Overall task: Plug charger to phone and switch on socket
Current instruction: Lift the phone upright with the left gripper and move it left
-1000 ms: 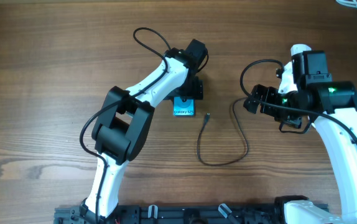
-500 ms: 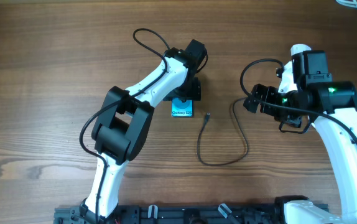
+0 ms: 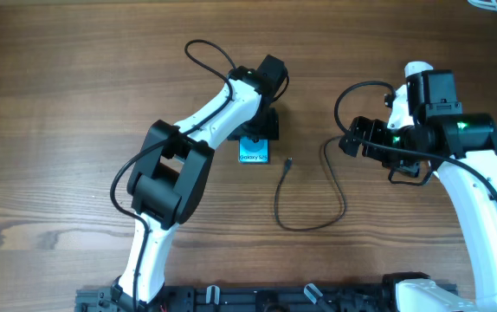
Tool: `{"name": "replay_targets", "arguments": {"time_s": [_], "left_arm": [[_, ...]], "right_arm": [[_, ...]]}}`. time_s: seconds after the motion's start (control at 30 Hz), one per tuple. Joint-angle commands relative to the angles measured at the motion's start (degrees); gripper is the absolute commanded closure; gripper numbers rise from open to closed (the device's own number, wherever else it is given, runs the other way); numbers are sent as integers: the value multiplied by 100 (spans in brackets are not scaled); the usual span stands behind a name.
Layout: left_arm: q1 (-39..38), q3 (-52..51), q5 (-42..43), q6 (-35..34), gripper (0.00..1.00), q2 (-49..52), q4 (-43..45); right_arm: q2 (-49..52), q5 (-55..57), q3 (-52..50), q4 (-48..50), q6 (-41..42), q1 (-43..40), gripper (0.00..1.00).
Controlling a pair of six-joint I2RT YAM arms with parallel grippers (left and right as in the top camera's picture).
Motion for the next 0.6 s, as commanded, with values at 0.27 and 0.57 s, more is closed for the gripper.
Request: {"name": "replay_targets", "arguments": {"time_s": [0.27, 0.57], "left_arm": [[35, -24, 361, -15, 28, -1054, -479], [1357, -26, 3783, -13, 28, -2166, -599]], "right_arm": [[74, -76, -26, 11, 74, 11, 0], [74, -76, -28, -61, 74, 11, 0]]}}
